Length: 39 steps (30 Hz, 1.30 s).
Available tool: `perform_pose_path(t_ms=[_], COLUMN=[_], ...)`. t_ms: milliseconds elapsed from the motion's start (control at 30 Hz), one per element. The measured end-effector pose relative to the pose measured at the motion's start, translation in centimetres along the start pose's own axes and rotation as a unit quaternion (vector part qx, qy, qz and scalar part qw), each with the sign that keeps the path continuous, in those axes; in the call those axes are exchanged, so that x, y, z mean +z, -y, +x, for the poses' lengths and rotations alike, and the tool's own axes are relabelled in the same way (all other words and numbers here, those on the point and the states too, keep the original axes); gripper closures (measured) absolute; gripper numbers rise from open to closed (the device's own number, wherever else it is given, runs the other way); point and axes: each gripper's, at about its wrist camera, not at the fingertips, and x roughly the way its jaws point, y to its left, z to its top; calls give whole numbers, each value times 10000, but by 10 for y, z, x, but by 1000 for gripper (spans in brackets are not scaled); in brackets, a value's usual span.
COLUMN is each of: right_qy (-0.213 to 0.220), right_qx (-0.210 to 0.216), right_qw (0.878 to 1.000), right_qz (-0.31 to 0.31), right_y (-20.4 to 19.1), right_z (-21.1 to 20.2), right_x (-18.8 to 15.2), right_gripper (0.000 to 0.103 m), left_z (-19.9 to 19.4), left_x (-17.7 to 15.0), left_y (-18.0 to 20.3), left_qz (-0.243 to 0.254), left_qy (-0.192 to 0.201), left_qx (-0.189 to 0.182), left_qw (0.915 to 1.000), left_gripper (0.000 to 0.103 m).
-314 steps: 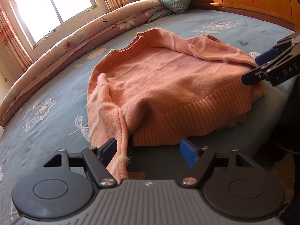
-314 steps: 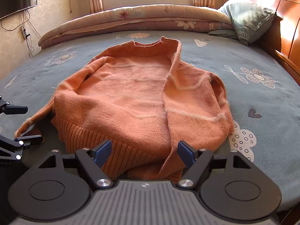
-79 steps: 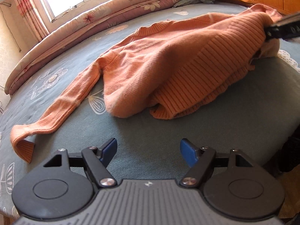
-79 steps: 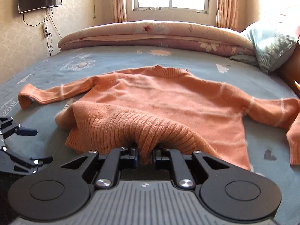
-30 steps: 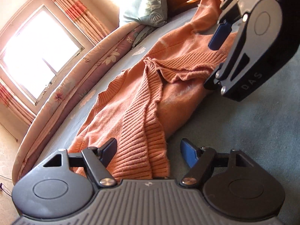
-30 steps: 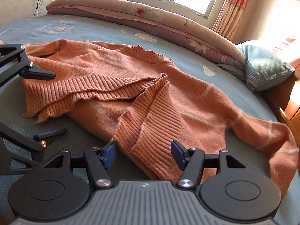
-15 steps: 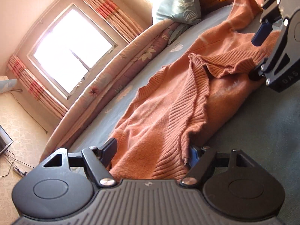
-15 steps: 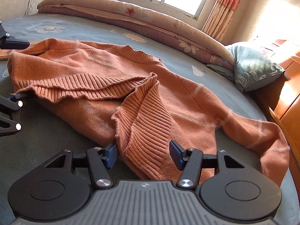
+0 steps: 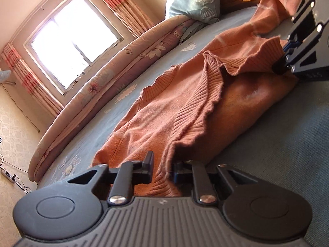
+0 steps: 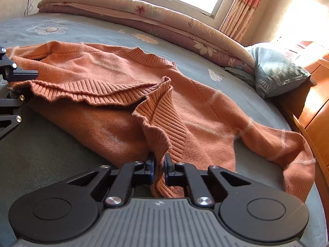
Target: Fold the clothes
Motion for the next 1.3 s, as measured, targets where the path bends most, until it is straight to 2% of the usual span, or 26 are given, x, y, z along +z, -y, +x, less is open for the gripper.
perform_pose_path(t_ms=[100, 233, 433, 533, 600, 700, 767, 800, 833, 967, 1100, 1267, 1300], right_qy=[35, 73, 148, 130, 91, 107, 158, 175, 193, 285, 347, 246, 212], right_qx=[110, 201, 245, 287, 314, 297, 288, 288, 289, 294, 228, 256, 293], right_qw=[9998, 9991, 9980, 9976, 9975, 9976, 9976, 9975, 9975, 9971, 9968, 9967, 9966], right_qz=[134, 363, 568, 618, 629, 614, 617, 621, 617, 645, 683, 732, 741], right_y=[12, 33, 59, 67, 70, 67, 65, 64, 64, 67, 74, 79, 79], right_z=[-11, -33, -71, -87, -94, -99, -102, -103, -104, -105, -106, -98, -97], right_x=[1, 0, -5, -11, -16, -21, -22, -21, -20, -17, -15, -19, -20], right_gripper=[94, 94, 94, 94, 94, 94, 94, 94, 94, 94, 95, 95, 95], left_z=[-7, -22, -53, -63, -65, -69, -69, -68, -67, -51, -29, -19, -19], left_x=[-1, -5, -17, -25, -31, -37, -37, -37, -37, -33, -33, -35, -37], left_y=[-13, -32, -61, -72, -73, -63, -48, -39, -29, 3, 28, 37, 37], left_qz=[-281, -589, -779, -858, -788, -593, -284, -87, 136, 851, 1581, 2199, 2306], left_qy=[-7, -21, -25, -148, -263, -261, -210, -190, -125, -20, -75, 5, 9], left_qx=[-35, 131, 611, 632, 443, 30, -181, -237, -260, -367, -284, -198, -161], left_qw=[9996, 9982, 9951, 9942, 9956, 9979, 9992, 9995, 9995, 9957, 9870, 9753, 9729], left_gripper=[93, 94, 100, 100, 98, 88, 77, 64, 55, 52, 51, 48, 44])
